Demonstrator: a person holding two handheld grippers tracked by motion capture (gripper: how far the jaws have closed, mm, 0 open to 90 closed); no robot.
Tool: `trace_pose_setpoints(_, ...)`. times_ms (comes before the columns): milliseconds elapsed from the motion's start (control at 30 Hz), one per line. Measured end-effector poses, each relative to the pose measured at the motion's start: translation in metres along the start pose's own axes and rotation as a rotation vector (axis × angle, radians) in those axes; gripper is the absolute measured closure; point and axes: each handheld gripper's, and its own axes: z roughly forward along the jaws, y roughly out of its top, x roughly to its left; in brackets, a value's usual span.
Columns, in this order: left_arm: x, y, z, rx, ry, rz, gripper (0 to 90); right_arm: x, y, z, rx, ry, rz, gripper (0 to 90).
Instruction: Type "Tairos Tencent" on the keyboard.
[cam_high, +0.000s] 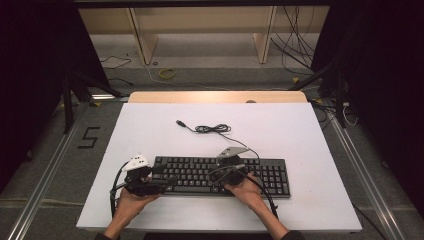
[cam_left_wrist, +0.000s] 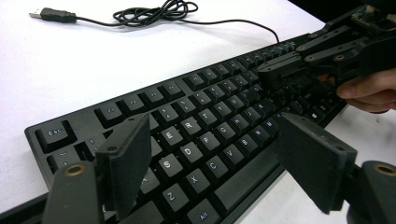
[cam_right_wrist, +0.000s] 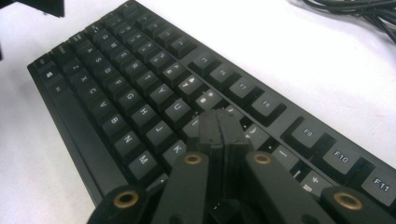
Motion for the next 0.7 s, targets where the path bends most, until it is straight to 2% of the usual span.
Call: trace_pose_setpoints(700, 0.0008, -0.0045, -0.0033, -0.007, 0.005, -0.005, 26.7, 0.0011, -0.0041, 0.0062, 0.026, -0.017, 0.001, 90.0)
